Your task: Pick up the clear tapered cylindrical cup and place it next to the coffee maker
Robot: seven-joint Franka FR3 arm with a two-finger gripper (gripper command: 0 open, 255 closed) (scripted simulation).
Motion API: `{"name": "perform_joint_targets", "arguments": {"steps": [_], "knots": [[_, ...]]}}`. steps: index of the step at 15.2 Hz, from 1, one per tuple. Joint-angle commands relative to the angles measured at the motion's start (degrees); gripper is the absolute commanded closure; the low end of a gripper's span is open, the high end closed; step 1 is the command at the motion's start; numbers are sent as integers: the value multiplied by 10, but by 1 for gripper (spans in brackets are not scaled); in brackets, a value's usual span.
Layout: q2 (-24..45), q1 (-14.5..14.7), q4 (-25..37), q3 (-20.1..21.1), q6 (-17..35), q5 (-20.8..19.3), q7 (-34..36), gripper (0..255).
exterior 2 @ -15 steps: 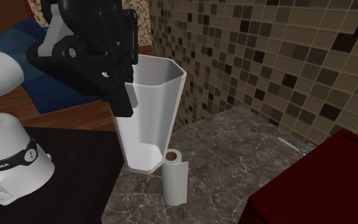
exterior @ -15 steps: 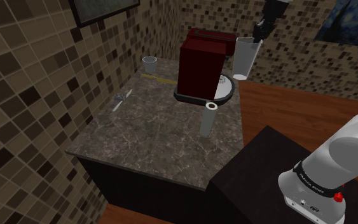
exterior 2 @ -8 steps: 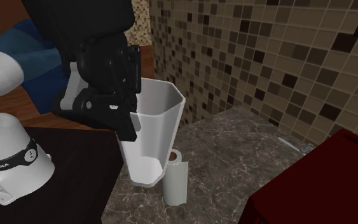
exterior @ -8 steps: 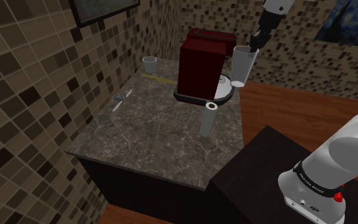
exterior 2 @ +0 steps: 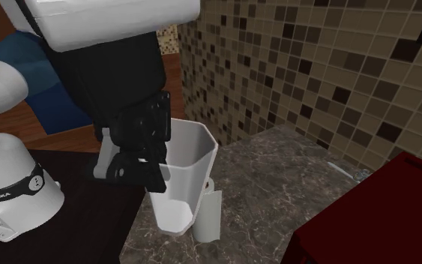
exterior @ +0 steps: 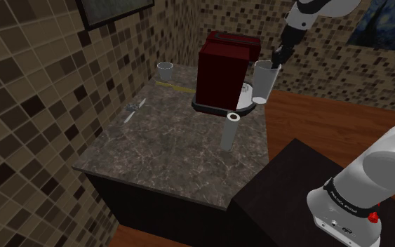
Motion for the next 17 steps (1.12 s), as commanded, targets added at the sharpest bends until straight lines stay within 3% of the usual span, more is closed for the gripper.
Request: {"name": "perform_joint_targets", "arguments": {"steps": [1, 17], "knots": [[5, 0, -12, -1, 17, 1, -2, 255], [57, 4, -90, -8, 146, 19, -25, 255]]}}
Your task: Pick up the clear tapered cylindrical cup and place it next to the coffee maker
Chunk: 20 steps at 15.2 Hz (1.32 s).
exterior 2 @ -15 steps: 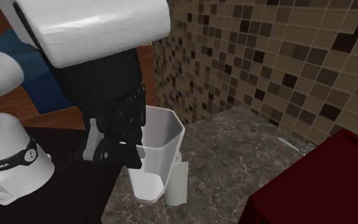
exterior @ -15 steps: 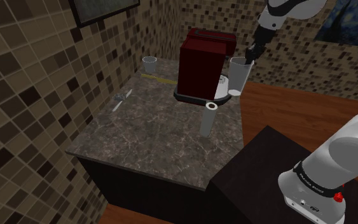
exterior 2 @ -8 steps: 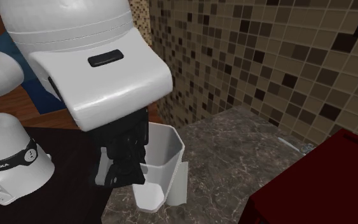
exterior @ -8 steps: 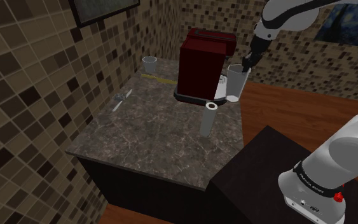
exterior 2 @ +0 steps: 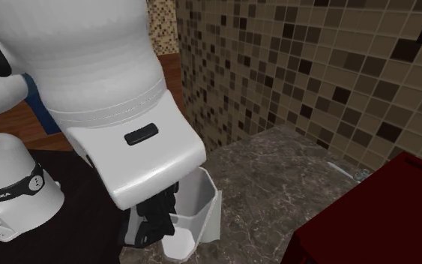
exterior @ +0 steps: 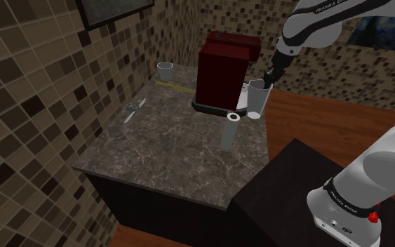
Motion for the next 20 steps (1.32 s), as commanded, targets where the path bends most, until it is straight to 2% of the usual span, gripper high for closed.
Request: {"name": "perform_joint_targets", "arguments": {"steps": [1, 11, 20], "knots": [[7, 0, -10, -1, 17, 3, -4, 255], [60, 6, -41, -6, 99, 28, -29, 255], [120, 12, -58, -6, 172, 67, -63, 255]]}}
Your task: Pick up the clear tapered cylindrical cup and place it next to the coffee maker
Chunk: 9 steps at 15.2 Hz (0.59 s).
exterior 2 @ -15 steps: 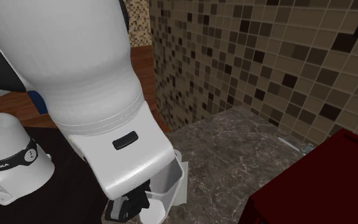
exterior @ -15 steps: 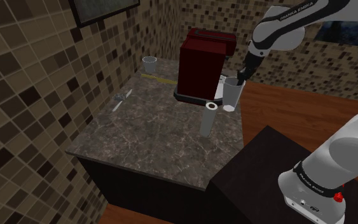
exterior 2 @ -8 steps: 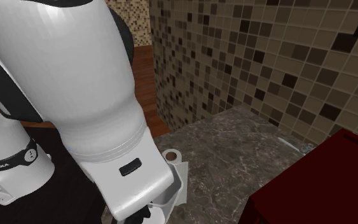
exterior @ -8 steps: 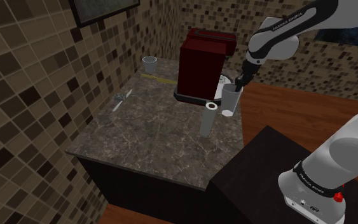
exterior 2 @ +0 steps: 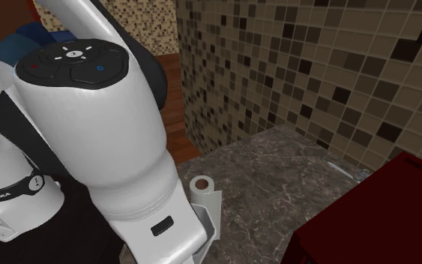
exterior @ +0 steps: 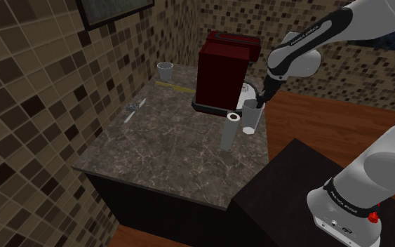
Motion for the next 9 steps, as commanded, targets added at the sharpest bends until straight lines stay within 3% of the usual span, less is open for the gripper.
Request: {"name": "perform_joint_targets", "arguments": {"steps": [1, 9], "knots": [[15, 0, -3, 0, 17, 11, -11, 255], [78, 0, -6, 10, 78, 66, -56, 255]]}}
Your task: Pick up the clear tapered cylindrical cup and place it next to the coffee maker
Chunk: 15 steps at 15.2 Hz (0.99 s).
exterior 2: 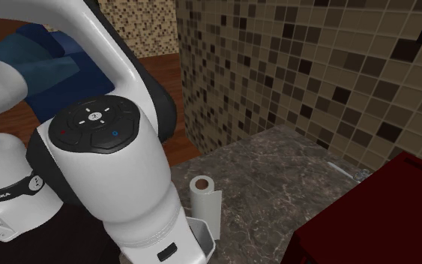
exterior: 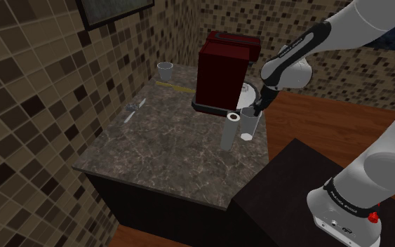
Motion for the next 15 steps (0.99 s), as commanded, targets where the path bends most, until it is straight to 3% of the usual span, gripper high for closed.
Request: {"name": "perform_joint_targets", "arguments": {"steps": [1, 10, 11, 15], "knots": [[17, -2, 2, 4, 14, 16, -13, 255], [23, -3, 2, 6, 20, 22, -19, 255], [23, -3, 2, 6, 20, 22, -19, 0], [23, -3, 2, 6, 20, 22, -19, 0]]}}
